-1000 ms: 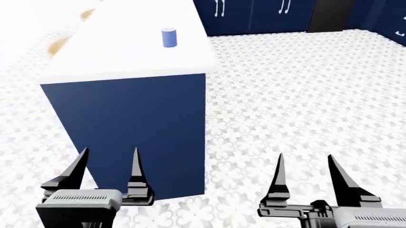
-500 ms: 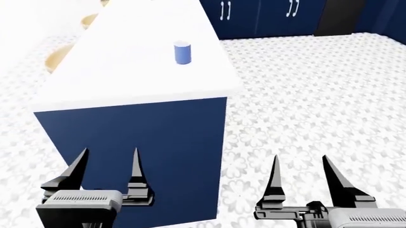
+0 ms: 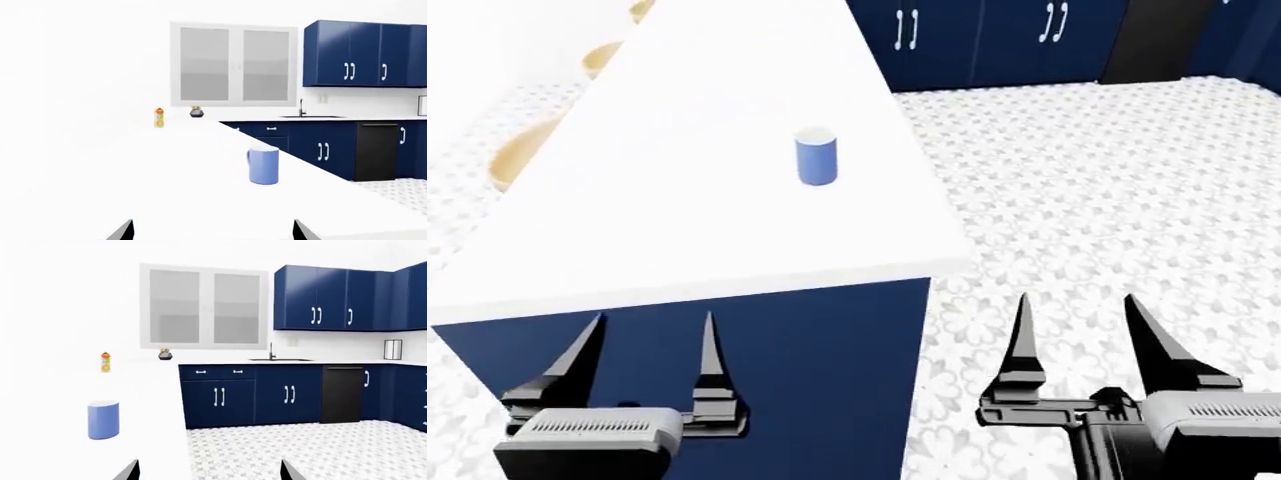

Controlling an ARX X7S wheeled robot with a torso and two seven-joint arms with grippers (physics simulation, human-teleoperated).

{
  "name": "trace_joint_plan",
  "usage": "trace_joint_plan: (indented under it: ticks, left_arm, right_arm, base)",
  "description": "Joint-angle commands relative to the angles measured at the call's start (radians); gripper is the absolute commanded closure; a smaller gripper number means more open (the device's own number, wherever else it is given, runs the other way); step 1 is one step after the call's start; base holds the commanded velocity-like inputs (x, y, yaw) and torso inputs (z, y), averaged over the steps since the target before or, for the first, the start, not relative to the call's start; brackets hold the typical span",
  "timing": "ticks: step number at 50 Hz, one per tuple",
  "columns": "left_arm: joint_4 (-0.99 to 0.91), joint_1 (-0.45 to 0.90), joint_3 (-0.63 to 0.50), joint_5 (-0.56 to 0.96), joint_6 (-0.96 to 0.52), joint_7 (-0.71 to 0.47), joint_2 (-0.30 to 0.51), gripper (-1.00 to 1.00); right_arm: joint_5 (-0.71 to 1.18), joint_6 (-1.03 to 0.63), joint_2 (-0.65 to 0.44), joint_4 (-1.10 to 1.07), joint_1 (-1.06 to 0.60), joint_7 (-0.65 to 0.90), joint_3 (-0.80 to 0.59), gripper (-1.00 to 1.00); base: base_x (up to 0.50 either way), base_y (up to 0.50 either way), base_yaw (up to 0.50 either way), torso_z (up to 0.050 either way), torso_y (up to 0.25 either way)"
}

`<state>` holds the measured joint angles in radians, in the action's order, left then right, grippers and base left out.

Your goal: A wet mug is on the counter and needs to be dried. Pick it up and place it upside down in the open cabinet.

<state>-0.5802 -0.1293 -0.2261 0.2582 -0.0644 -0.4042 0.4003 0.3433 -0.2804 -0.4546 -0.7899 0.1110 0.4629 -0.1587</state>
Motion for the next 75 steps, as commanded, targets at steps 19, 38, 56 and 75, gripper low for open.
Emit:
trace_joint_plan:
  ticks: [19,38,56,75]
  left_arm:
    - [-0.372,0.459,0.251,0.654,-0.737,-0.249,0.191,-1.0]
    - [-0.368,0.465,0.239,0.66,-0.737,-0.258,0.203,-1.0]
    - [-0.356,0.467,0.223,0.655,-0.732,-0.262,0.207,-1.0]
    - [-0.351,0.472,0.215,0.666,-0.734,-0.272,0.216,-1.0]
  right_arm:
    - [0.554,-0.601,-0.166,-0.166,-0.434,0.128,0.169,-1.0]
    - [0.59,-0.6,-0.175,-0.142,-0.442,0.13,0.176,-1.0]
    - [0.634,-0.612,-0.177,-0.122,-0.446,0.153,0.186,-1.0]
    - [0.684,-0.616,-0.196,-0.106,-0.454,0.13,0.181,-1.0]
  base:
    - [-0.5,0.01,0.0,0.0,0.001]
    - [-0.48,0.01,0.0,0.0,0.001]
    - [-0.01,0.0,0.18,0.0,0.001]
    - [0.0,-0.04,0.37,0.0,0.0]
